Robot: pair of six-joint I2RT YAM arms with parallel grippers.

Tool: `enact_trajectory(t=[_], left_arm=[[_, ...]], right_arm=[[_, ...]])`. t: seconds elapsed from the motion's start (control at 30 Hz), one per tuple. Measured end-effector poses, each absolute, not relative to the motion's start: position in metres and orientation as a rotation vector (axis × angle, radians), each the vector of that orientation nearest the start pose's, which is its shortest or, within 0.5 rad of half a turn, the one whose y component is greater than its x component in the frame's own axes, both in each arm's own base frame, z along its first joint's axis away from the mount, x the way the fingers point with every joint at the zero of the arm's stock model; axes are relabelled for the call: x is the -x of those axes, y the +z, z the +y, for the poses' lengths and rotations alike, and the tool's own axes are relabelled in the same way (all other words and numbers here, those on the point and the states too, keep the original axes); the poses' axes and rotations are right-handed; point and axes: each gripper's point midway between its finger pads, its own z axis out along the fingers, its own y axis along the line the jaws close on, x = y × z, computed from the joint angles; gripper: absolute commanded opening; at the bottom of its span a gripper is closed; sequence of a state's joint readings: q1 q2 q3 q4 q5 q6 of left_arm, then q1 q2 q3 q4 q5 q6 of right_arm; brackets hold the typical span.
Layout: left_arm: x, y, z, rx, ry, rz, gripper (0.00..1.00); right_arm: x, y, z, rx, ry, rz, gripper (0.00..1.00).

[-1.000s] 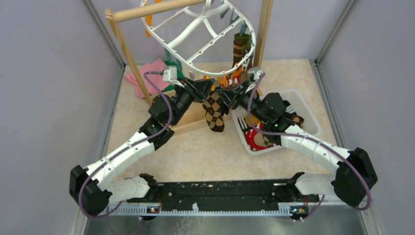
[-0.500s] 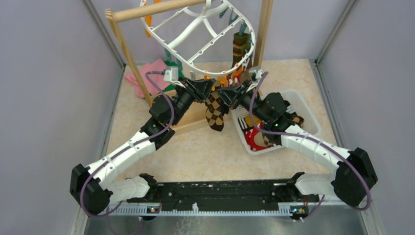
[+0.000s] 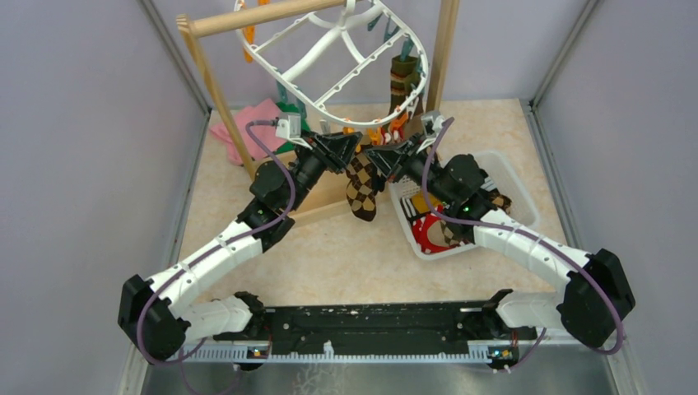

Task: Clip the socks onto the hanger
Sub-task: Clamp the sock onto the hanger.

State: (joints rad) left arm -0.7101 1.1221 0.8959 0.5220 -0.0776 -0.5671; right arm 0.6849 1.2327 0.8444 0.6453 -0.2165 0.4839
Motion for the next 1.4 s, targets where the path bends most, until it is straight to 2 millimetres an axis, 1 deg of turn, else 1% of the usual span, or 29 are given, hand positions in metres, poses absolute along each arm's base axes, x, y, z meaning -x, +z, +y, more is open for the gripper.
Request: enact_trajectory(t=[0.53,0.87,1.07,1.4], left_arm=[[-0.303,0.396,-0.281,-0.152,-1.021,1.302,0.00],[-0.297,0.402,-0.284,-0.241,-1.025,1.250,0.00],[-0.297,0.402,-0.284,-0.271,-1.017,1.232,0.00],[-0.292,0.404,-0.286,-0.323,-1.024,1.199,0.00]], right_arm=[[-0.288,0.350,0.314,0.352,1.166,1.383,0.00],[-0.283,0.356,0.304,0.340,1.169,1.392,0.00],[-0.281,0.349,0.305,0.349,1.182,1.425,0.00],[-0.276,0.349,0.307,0.363,1.213,1.429,0.00]])
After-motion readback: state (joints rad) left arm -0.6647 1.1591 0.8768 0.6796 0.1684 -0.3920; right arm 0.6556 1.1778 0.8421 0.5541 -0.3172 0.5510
